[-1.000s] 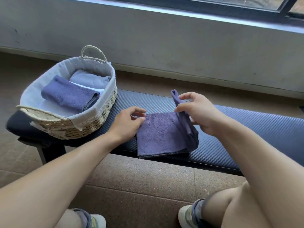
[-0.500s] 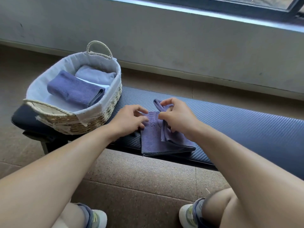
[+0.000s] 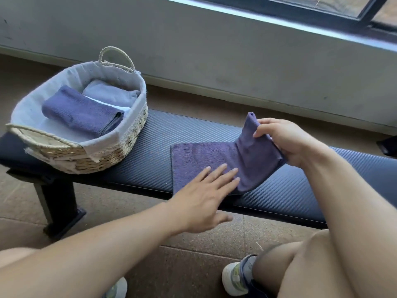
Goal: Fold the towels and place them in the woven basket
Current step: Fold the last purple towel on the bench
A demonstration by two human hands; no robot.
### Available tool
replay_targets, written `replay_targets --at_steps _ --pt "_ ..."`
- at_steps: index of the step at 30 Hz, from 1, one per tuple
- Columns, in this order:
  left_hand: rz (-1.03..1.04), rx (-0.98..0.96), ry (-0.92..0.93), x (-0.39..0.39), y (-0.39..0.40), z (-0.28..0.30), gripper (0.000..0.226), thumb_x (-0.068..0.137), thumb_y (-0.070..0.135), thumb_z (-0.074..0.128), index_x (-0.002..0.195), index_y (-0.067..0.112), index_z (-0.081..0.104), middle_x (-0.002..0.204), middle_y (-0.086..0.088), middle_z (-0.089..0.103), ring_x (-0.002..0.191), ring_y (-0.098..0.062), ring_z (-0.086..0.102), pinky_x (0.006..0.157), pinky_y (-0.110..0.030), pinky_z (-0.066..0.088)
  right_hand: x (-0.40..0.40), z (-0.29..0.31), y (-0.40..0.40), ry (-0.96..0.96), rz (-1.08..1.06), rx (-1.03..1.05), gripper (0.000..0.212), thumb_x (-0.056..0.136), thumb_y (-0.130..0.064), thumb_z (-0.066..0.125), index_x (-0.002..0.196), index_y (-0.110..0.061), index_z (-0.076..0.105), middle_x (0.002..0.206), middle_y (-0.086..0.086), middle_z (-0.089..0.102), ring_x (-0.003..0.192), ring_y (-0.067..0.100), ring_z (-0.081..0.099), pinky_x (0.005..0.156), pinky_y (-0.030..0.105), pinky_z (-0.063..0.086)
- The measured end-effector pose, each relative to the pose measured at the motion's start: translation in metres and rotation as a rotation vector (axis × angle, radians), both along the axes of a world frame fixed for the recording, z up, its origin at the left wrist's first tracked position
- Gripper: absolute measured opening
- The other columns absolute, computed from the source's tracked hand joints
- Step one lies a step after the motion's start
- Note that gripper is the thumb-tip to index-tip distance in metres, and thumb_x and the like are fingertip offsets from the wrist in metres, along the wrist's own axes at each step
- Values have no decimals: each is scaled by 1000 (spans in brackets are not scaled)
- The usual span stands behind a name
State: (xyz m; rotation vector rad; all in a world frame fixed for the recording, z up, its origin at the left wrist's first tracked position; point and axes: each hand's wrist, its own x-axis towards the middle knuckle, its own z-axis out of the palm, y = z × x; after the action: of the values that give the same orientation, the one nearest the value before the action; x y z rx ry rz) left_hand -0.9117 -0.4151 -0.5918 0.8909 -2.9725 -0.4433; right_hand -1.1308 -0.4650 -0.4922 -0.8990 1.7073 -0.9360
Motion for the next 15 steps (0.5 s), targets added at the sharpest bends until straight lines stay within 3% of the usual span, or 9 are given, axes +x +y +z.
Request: replay_targets --at_steps 4,12,15 --pt "-53 -70 -143 -1 7 -5 95 97 59 48 162 16 -6 168 2 -18 154 -19 -22 125 -46 -9 -6 -3 -1 -33 -38 -22 28 81 2 63 103 -13 75 92 10 73 78 23 68 80 36 58" --pt "-28 -50 -11 -5 2 -3 84 99 55 49 162 17 10 171 2 0 156 -14 -9 127 -40 -4 1 -2 -7 -23 9 -13 34 81 -1 67 114 -9 71 94 10 70 81 26 67 89 47 56" --pt "-4 -77 92 -4 -1 -5 88 99 57 48 162 19 1 170 4 -7 155 -12 -14 127 -39 -3 7 -3 -9 -25 17 -20 34 82 0 67 115 -8 70 94 10 70 83 25 67 92 50 55"
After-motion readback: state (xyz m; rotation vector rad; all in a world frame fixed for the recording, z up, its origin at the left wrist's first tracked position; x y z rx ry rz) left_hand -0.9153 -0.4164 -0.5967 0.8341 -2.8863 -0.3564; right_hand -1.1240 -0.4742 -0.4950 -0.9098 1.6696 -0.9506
